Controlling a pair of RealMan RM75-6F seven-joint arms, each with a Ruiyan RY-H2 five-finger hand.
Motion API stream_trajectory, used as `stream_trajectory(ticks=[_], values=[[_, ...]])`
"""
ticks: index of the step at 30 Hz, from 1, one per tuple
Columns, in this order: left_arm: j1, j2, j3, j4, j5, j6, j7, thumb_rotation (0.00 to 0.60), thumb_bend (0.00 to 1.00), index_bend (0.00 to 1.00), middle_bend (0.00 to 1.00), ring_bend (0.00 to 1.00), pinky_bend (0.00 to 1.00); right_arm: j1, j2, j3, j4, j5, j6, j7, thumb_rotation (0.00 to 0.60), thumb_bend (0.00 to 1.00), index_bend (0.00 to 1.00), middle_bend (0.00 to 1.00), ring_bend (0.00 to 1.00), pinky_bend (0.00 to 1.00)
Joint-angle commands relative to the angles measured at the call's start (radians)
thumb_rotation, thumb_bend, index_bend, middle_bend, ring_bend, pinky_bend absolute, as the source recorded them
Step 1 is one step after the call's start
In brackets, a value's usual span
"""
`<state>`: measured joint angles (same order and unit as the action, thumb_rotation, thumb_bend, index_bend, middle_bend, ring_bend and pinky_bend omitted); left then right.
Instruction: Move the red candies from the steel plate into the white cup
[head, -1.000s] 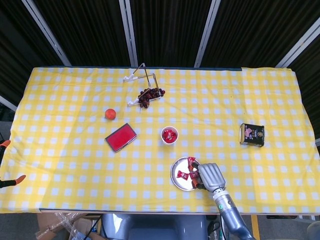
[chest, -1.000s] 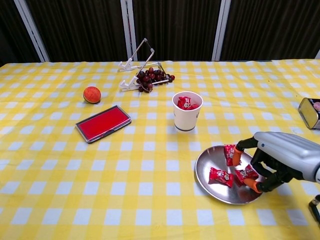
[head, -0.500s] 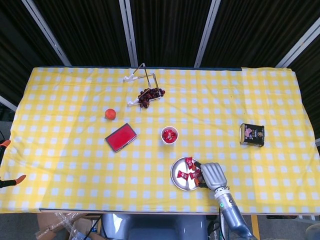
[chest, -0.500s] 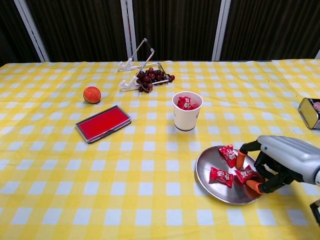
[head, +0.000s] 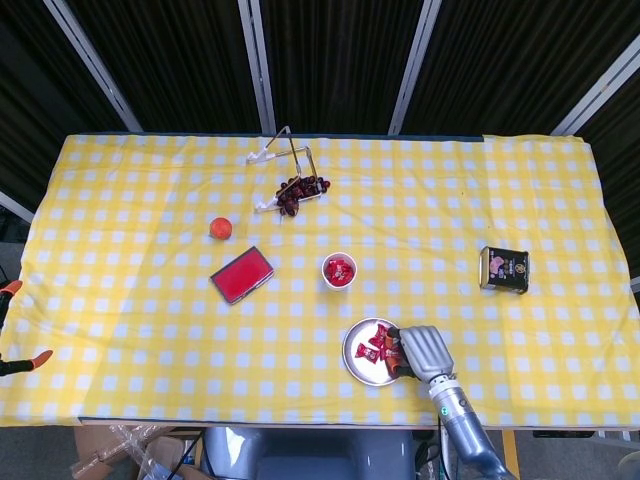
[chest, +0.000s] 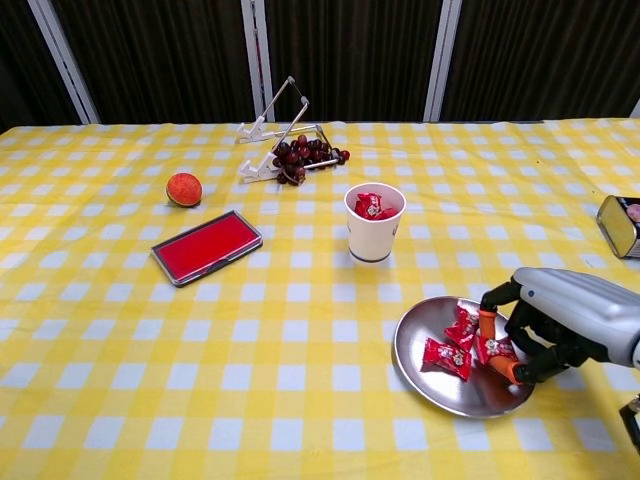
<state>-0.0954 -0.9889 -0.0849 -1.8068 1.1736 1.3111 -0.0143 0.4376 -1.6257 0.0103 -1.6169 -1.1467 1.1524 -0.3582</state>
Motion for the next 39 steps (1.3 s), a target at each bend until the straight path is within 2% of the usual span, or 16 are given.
stream_trajectory(ticks=[1, 8, 14, 20, 27, 32, 39], values=[[0.0, 0.0, 0.0, 0.0, 0.001, 0.001, 0.0, 0.6, 0.07, 0.0, 0.0, 0.0, 0.0, 0.0, 0.003, 0.006, -0.006, -0.005, -0.001, 0.002, 0.6, 0.5, 0.61, 0.86, 0.97, 0.92], [0.0, 0.001, 0.0, 0.0, -0.001, -0.001, -0.001, 0.6, 0.07, 0.0, 0.0, 0.0, 0.0, 0.023, 0.031, 0.064, -0.064, -0.01, 0.003, -0.013, 0.6, 0.5, 0.61, 0.86, 0.97, 0.92], [-0.001, 0.002, 0.001, 0.0, 0.003, -0.004, -0.003, 0.6, 0.07, 0.0, 0.0, 0.0, 0.0, 0.078, 0.092, 0.166, -0.174, 0.032, -0.012, -0.061, 0.6, 0.5, 0.61, 0.86, 0.97, 0.92], [-0.002, 0.002, 0.003, 0.003, 0.006, -0.007, -0.005, 0.6, 0.07, 0.0, 0.0, 0.0, 0.0, 0.147, 0.126, 0.259, -0.227, 0.127, -0.055, -0.108, 0.6, 0.5, 0.61, 0.86, 0.97, 0.92], [-0.004, 0.001, 0.0, 0.006, -0.002, -0.011, -0.006, 0.6, 0.07, 0.0, 0.0, 0.0, 0.0, 0.251, 0.099, 0.331, -0.158, 0.263, -0.117, -0.155, 0.6, 0.5, 0.61, 0.86, 0.97, 0.92], [-0.006, 0.006, -0.003, 0.001, -0.017, -0.023, -0.012, 0.6, 0.07, 0.0, 0.0, 0.0, 0.0, 0.316, 0.058, 0.346, -0.065, 0.338, -0.154, -0.178, 0.6, 0.5, 0.61, 0.86, 0.97, 0.92], [-0.013, 0.015, -0.003, -0.004, -0.032, -0.047, -0.019, 0.6, 0.07, 0.0, 0.0, 0.0, 0.0, 0.376, 0.007, 0.356, 0.04, 0.391, -0.179, -0.172, 0.6, 0.5, 0.6, 0.86, 0.97, 0.92]])
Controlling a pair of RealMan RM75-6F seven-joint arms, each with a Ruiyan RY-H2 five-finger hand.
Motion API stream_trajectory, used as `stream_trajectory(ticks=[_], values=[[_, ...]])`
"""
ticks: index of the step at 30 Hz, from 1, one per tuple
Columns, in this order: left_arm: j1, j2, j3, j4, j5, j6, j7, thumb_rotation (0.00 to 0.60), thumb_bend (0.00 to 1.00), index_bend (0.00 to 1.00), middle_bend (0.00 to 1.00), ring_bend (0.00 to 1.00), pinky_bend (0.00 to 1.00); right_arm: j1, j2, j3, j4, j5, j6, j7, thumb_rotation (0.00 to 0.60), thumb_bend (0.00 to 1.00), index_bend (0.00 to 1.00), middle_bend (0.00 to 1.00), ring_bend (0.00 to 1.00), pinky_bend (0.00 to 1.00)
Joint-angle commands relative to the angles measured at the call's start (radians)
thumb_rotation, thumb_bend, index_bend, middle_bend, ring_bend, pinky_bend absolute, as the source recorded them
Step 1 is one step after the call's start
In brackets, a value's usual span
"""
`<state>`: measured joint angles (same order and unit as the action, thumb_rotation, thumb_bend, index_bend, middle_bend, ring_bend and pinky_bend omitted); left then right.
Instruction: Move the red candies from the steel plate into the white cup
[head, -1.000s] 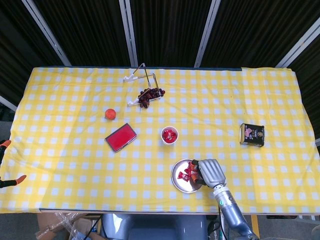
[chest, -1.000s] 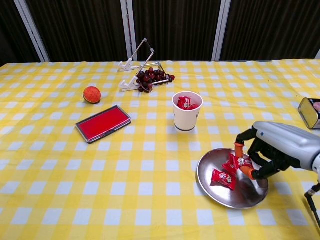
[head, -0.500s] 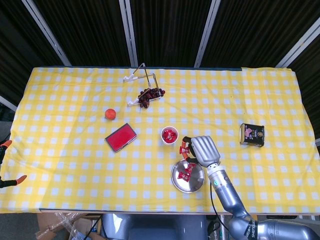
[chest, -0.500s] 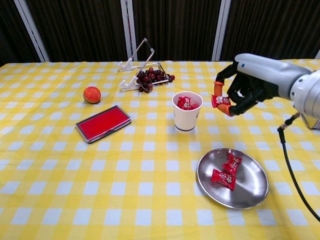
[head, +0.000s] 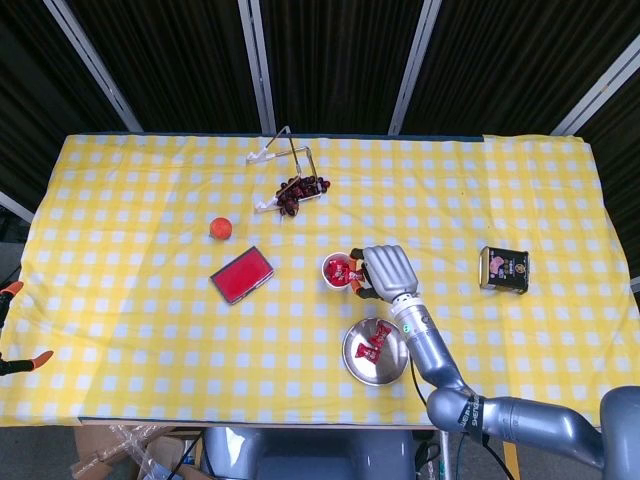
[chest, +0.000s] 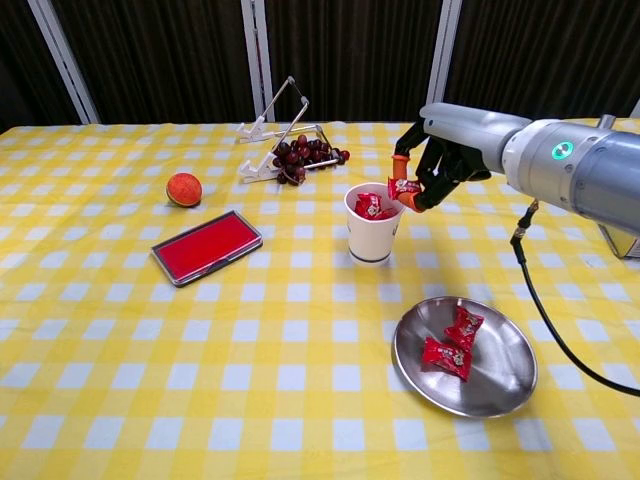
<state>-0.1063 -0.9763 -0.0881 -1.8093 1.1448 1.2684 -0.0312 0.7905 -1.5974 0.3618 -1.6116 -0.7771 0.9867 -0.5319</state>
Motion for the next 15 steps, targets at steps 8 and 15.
stream_trajectory(ticks=[8, 15], values=[[-0.005, 0.01, 0.002, -0.006, -0.006, -0.016, -0.009, 0.6, 0.07, 0.0, 0.0, 0.0, 0.0, 0.051, -0.043, -0.012, 0.085, 0.039, -0.021, 0.017, 0.6, 0.51, 0.44, 0.86, 0.97, 0.92], [-0.005, 0.012, 0.002, -0.009, -0.009, -0.016, -0.009, 0.6, 0.07, 0.0, 0.0, 0.0, 0.0, 0.056, -0.038, -0.024, 0.074, 0.031, -0.002, 0.027, 0.6, 0.5, 0.37, 0.86, 0.97, 0.92]])
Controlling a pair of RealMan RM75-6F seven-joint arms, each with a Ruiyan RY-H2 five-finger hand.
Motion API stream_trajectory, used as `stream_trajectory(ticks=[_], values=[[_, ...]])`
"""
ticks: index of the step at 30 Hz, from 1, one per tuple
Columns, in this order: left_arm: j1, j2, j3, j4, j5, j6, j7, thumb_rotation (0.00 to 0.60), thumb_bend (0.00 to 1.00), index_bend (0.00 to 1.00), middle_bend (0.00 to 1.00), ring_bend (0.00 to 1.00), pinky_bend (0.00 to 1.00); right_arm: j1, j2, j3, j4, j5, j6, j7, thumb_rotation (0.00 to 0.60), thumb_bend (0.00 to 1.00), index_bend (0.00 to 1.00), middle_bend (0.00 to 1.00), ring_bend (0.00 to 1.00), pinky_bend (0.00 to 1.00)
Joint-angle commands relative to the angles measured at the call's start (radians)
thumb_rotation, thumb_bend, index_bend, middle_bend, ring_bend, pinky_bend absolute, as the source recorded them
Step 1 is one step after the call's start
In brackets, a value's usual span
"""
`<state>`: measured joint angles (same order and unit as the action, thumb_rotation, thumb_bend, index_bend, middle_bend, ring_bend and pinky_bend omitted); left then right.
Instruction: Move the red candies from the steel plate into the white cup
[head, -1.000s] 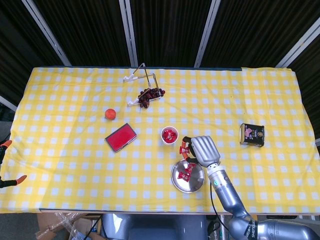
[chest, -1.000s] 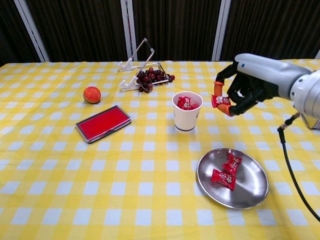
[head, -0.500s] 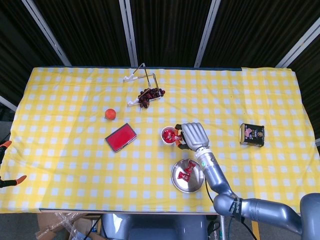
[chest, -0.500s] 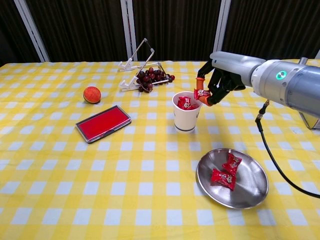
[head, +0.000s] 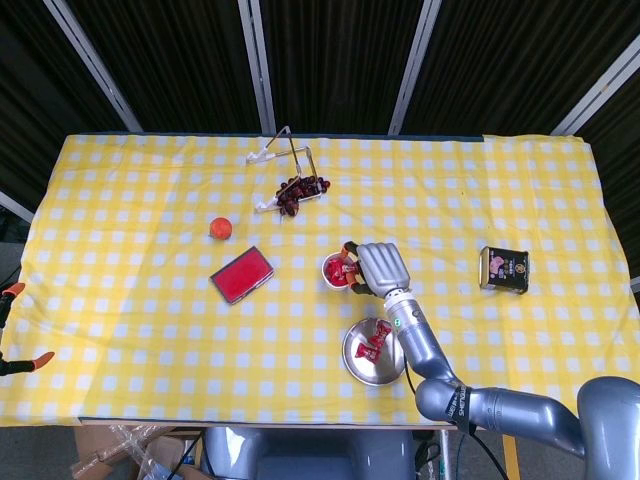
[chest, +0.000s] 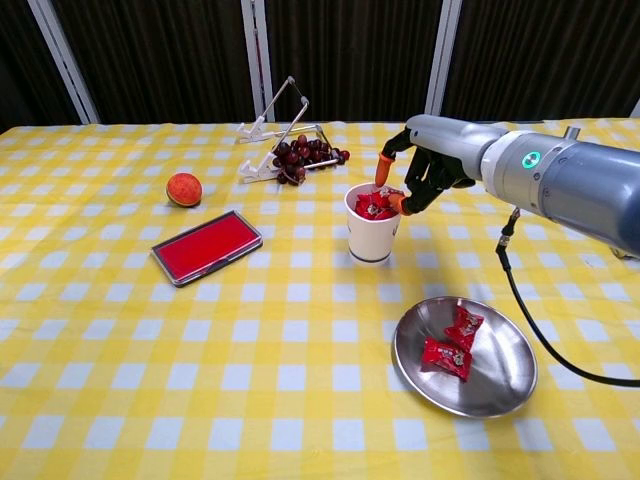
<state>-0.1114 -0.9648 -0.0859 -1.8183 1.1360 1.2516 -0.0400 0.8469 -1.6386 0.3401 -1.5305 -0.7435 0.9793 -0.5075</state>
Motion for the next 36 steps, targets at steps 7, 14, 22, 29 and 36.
stream_trajectory(ticks=[7, 14, 22, 29, 36], values=[[0.001, -0.001, 0.001, 0.0, 0.002, 0.004, 0.001, 0.6, 0.07, 0.0, 0.0, 0.0, 0.0, -0.012, 0.031, -0.014, -0.053, -0.015, 0.041, 0.004, 0.6, 0.49, 0.27, 0.86, 0.97, 0.92], [0.002, -0.002, 0.001, 0.002, 0.007, 0.009, -0.002, 0.6, 0.07, 0.0, 0.0, 0.0, 0.0, -0.046, 0.091, -0.027, -0.141, -0.053, 0.102, 0.017, 0.6, 0.49, 0.25, 0.86, 0.97, 0.9], [0.01, -0.011, 0.002, 0.015, 0.034, 0.039, -0.001, 0.6, 0.07, 0.0, 0.0, 0.0, 0.0, -0.174, 0.221, -0.113, -0.234, -0.208, 0.213, 0.092, 0.6, 0.48, 0.14, 0.58, 0.62, 0.48], [0.02, -0.035, 0.009, 0.048, 0.087, 0.097, 0.039, 0.6, 0.07, 0.0, 0.0, 0.0, 0.0, -0.334, 0.379, -0.256, -0.264, -0.323, 0.294, 0.158, 0.6, 0.42, 0.0, 0.09, 0.01, 0.0], [0.032, -0.06, 0.017, 0.092, 0.139, 0.161, 0.106, 0.6, 0.07, 0.0, 0.0, 0.0, 0.0, -0.477, 0.477, -0.342, -0.25, -0.407, 0.414, 0.22, 0.6, 0.38, 0.0, 0.0, 0.0, 0.0]])
